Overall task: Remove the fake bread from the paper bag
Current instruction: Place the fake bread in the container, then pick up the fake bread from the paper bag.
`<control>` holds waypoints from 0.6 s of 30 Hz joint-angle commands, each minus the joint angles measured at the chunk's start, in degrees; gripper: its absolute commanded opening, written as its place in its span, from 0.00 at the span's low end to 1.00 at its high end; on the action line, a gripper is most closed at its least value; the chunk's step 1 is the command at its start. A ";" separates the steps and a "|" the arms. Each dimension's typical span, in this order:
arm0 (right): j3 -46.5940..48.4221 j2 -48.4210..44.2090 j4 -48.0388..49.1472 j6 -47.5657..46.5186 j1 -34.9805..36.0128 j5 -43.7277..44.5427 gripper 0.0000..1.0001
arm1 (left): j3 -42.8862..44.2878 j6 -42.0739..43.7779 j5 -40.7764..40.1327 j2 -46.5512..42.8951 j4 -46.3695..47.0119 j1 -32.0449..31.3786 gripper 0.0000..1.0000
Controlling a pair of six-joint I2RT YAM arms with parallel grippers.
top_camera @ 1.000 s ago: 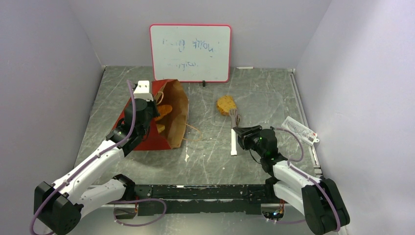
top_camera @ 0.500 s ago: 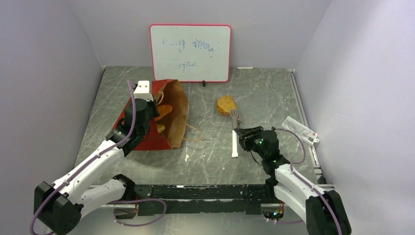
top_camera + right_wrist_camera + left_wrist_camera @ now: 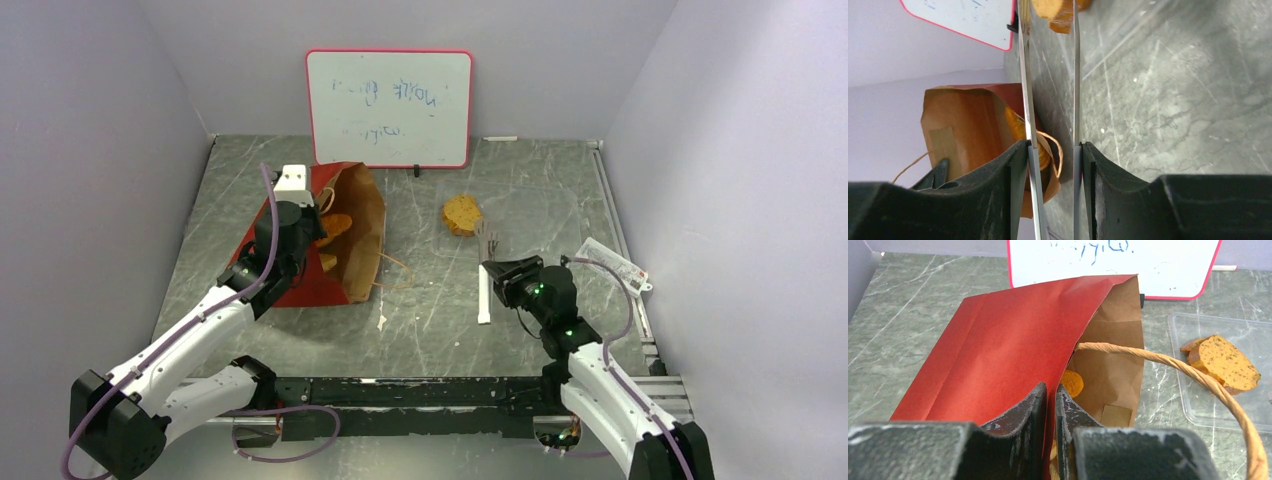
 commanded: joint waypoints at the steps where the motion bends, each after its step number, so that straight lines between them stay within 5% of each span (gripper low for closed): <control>1: 5.95 -3.30 -4.69 -4.80 -0.40 0.89 0.41 | 1.11 1.41 0.43 -1.05 -0.23 -0.28 0.07; 11: 13.62 0.66 -5.82 -10.67 2.38 -6.29 0.41 | -0.61 1.93 4.01 -2.82 -0.68 -0.24 0.07; 18: 19.01 9.25 -1.31 -12.17 14.83 -4.60 0.41 | -0.54 2.41 4.66 -3.60 -1.45 -0.29 0.07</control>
